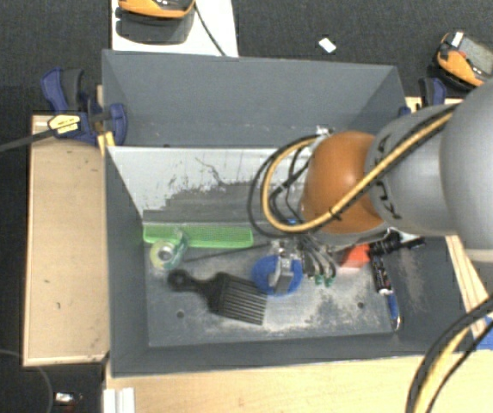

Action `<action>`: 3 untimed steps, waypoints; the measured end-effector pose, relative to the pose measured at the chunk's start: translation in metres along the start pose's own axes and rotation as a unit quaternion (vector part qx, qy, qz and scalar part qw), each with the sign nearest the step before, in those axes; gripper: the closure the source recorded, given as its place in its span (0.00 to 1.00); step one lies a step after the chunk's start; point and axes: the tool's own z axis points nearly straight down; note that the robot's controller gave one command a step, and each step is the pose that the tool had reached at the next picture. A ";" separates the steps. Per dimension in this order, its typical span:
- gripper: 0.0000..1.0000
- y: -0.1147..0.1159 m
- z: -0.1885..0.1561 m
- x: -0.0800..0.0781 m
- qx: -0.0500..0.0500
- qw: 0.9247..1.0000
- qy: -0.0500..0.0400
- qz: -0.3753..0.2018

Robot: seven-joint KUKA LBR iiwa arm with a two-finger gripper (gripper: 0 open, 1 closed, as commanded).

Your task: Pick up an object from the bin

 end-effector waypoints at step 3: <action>1.00 0.000 -0.043 -0.001 0.000 1.000 -0.002 -0.002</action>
Offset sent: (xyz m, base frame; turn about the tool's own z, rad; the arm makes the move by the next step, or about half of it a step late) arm 0.0001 0.0001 0.0382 -0.0008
